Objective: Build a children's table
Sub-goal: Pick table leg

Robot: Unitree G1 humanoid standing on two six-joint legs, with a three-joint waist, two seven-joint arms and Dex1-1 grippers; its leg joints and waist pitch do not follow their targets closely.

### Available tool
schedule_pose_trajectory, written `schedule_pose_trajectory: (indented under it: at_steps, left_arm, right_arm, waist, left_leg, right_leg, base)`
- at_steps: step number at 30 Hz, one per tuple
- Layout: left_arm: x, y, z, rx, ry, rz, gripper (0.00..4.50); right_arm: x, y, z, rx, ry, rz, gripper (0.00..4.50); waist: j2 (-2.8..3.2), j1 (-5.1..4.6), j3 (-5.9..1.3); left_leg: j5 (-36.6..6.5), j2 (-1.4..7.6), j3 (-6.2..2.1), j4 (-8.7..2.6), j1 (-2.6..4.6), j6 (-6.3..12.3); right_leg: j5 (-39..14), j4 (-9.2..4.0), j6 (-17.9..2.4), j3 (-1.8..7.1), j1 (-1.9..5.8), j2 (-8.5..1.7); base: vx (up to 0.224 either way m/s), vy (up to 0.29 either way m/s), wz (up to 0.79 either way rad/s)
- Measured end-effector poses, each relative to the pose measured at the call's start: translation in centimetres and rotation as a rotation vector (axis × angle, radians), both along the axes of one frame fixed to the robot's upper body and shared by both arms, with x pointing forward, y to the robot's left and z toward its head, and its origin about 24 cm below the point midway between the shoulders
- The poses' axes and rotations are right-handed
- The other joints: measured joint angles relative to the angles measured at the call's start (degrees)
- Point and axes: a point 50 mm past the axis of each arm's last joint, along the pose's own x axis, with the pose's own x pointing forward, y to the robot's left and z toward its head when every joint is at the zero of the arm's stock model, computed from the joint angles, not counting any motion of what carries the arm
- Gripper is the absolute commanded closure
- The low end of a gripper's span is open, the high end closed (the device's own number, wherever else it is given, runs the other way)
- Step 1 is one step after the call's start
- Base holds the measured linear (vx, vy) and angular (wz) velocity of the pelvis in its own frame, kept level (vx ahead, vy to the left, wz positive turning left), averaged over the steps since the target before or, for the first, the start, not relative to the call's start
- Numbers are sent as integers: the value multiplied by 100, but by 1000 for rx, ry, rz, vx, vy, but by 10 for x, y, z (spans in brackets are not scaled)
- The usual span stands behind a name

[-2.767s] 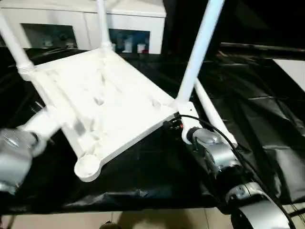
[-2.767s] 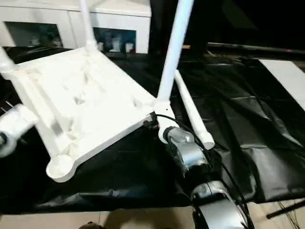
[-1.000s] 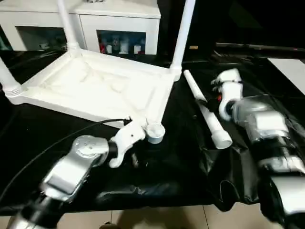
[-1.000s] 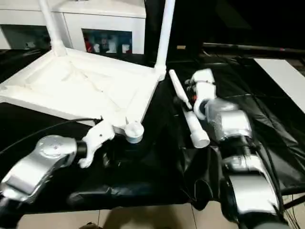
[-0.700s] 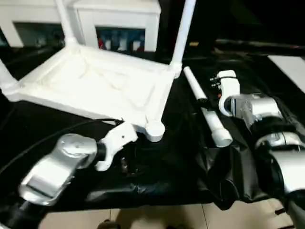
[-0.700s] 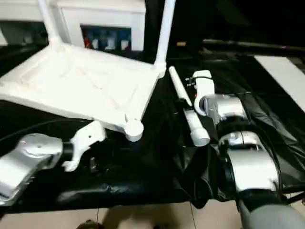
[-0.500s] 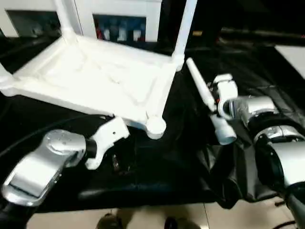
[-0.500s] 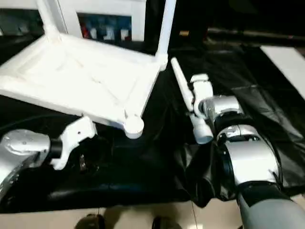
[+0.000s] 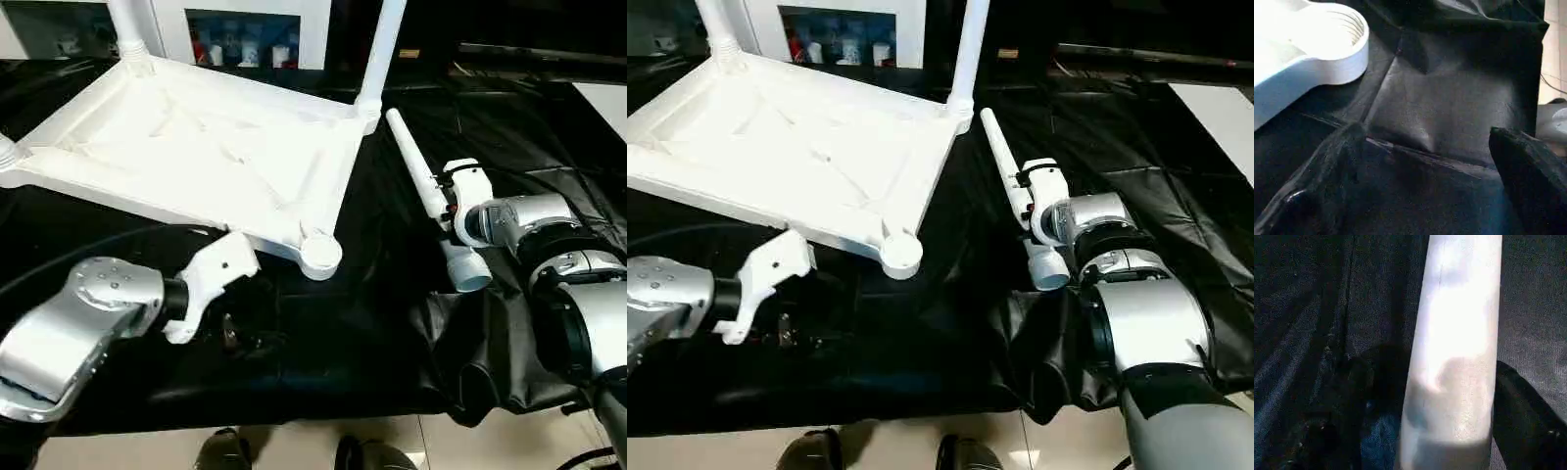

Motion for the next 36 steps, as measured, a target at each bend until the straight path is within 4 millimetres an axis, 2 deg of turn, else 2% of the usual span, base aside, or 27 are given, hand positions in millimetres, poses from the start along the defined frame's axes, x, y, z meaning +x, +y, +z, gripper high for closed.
schedule_pose_trajectory:
  at_steps: [10,12,14,18,23,26,29,31,33,35,36]
  left_arm:
    - [5,0,5,0,-40,0,0]
    - [8,-1,6,-8,-51,6,0]
    - [14,-6,7,-51,-83,21,0]
    - [26,-21,5,-142,-125,73,0]
    - [49,-42,3,-318,-209,234,0]
    - [59,-43,3,-345,-232,309,0]
    - [72,-45,2,-348,-261,401,0]
    - [77,-51,6,-381,-265,429,0]
    - [81,-62,15,-465,-233,435,0]
    - [81,-70,21,-515,-201,418,0]
    - [81,-77,23,-574,-150,414,0]
  right_arm:
    - [-2,-6,-1,33,6,-38,220]
    - [-2,-9,-2,50,4,-68,228]
    - [-3,-14,-3,69,-9,-120,258]
    - [-3,-21,-5,102,-43,-194,268]
    - [0,-26,-1,184,-145,-224,269]
    - [5,-28,10,227,-230,-232,269]
    - [6,-33,21,341,-375,-238,269]
    - [0,-28,29,469,-494,-158,269]
    - [-22,-20,38,661,-630,-25,269]
    - [-33,-11,43,752,-664,59,269]
    - [-44,-11,48,789,-698,109,270]
  waist:
    - [5,11,-5]
    - [12,21,-11]
    - [21,56,-18]
    - [29,106,-29]
    - [135,142,-91]
    - [141,131,-107]
    - [133,156,-122]
    - [133,175,-134]
    - [126,235,-147]
    - [137,248,-162]
    - [129,292,-173]
  left_leg:
    - [4,3,0,16,1,2]
    - [5,4,0,26,2,2]
    - [5,5,0,46,2,1]
    - [5,11,-2,102,4,0]
    - [15,17,-1,133,2,12]
    - [28,33,-1,132,2,24]
    - [46,41,1,128,-2,47]
    - [64,44,4,136,-9,59]
    - [74,44,8,139,-13,71]
    - [74,42,15,152,-15,73]
    - [74,42,19,158,-14,73]
  right_leg:
    - [4,16,-6,-1,2,0]
    - [6,24,-10,-1,3,-1]
    - [6,41,-10,-1,7,-5]
    - [13,94,-20,0,8,-12]
    - [51,98,-45,-1,14,-12]
    - [74,99,-41,-9,13,-2]
    - [89,97,-40,-16,11,0]
    - [101,95,-26,-14,9,0]
    - [101,87,-23,-12,14,-1]
    - [105,85,-21,-5,14,-7]
    - [106,85,-22,-4,14,-10]
  base:
    - [0,0,0]
    - [0,0,0]
    - [0,0,0]
    - [0,0,0]
    - [0,0,0]
    - [0,0,0]
    - [0,0,0]
    - [0,0,0]
    - [0,0,0]
    - [0,0,0]
    - [0,0,0]
